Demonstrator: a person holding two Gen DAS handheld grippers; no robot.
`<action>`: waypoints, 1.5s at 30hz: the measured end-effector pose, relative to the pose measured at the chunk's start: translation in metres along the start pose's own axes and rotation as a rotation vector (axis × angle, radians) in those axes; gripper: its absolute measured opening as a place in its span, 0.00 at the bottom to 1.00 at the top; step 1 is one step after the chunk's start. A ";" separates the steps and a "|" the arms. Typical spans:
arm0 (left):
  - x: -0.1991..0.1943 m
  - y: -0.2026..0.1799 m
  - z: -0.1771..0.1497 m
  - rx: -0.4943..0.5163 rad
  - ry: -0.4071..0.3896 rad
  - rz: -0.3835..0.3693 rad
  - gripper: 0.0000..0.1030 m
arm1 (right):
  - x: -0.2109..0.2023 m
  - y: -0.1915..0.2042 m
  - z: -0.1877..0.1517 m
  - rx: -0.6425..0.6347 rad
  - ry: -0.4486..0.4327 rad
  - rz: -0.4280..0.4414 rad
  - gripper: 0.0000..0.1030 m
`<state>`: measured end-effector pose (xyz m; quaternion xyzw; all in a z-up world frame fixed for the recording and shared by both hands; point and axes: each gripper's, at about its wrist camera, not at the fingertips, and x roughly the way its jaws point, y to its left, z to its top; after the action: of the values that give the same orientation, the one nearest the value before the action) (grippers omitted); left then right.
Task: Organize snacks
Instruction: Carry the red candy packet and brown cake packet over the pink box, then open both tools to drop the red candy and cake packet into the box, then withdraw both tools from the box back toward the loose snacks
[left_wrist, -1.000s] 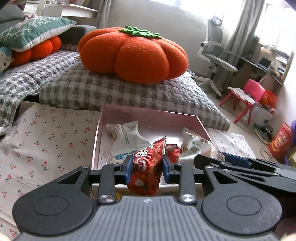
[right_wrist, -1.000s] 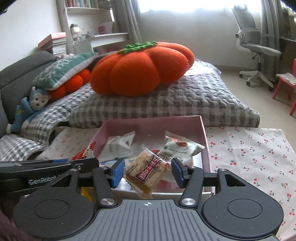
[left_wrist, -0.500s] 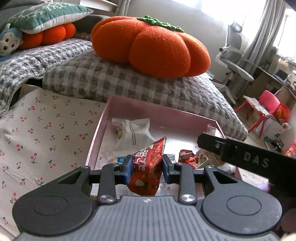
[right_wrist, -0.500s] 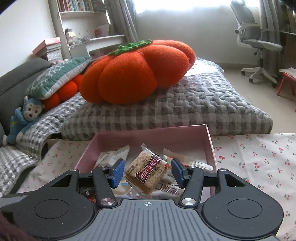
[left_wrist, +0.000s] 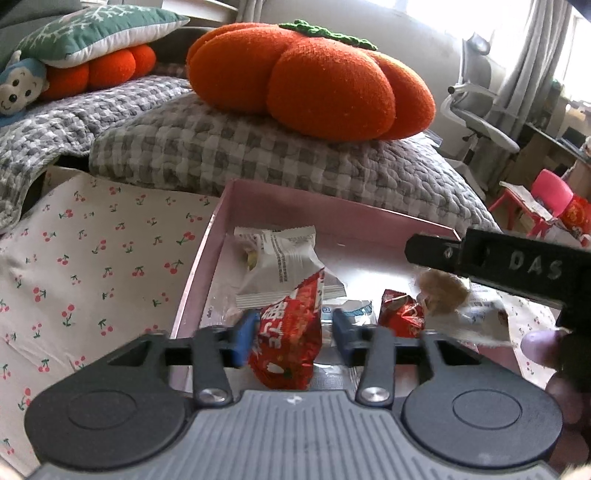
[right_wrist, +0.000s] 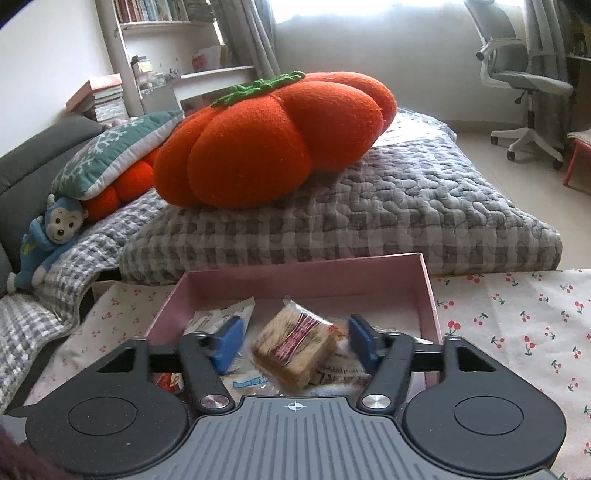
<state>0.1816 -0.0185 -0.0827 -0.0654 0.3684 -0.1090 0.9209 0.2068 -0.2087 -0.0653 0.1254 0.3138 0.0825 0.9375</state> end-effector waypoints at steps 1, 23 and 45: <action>-0.001 0.000 0.000 0.004 -0.003 0.006 0.54 | -0.002 -0.001 0.001 0.011 0.000 0.006 0.72; -0.039 -0.022 -0.004 0.147 0.024 -0.035 0.98 | -0.067 -0.001 0.010 0.099 0.007 -0.064 0.92; -0.090 -0.008 -0.033 0.293 0.116 -0.042 1.00 | -0.151 0.022 -0.027 0.034 0.058 -0.148 0.97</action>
<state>0.0938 -0.0048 -0.0448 0.0683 0.3996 -0.1846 0.8953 0.0692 -0.2184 0.0057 0.1154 0.3507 0.0111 0.9293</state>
